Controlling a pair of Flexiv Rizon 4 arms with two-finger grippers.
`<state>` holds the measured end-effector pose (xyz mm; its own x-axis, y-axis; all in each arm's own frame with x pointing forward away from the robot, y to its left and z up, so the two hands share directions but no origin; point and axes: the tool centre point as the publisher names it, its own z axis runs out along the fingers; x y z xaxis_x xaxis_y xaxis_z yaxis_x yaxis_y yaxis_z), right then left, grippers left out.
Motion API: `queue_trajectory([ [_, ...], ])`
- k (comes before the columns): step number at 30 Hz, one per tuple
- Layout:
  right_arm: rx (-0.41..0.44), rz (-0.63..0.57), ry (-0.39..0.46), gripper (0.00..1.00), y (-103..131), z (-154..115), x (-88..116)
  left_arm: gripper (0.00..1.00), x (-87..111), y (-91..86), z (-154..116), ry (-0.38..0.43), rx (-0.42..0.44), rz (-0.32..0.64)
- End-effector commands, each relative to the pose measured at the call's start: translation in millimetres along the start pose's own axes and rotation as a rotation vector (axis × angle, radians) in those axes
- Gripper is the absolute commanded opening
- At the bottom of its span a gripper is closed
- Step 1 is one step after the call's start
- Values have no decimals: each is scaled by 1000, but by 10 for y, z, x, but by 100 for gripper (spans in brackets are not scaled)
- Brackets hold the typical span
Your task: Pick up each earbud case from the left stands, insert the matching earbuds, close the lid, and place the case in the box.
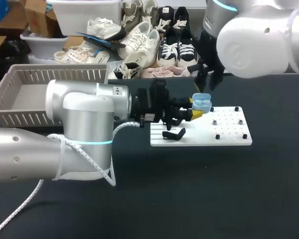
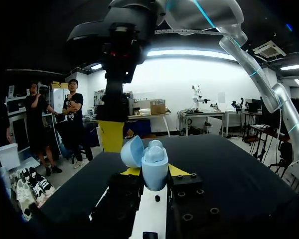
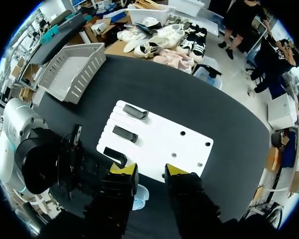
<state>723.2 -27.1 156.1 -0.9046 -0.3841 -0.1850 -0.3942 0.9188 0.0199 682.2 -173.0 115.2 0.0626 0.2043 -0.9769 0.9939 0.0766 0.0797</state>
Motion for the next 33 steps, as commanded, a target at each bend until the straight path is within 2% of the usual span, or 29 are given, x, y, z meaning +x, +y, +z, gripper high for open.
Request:
queue_trajectory([
  [1,2,3,-6,31,17,-33,80,0,4,-3,-1,-2,-2,1],
  [19,-2,22,-30,31,120,-126,275,0,4,-3,-1,-2,-2,1],
  [29,-20,139,-121,33,8,-382,297,0,4,-3,-1,-2,-2,1],
  [33,-38,182,-143,33,24,-430,333,0,-6,99,-237,-15,-38,32],
])
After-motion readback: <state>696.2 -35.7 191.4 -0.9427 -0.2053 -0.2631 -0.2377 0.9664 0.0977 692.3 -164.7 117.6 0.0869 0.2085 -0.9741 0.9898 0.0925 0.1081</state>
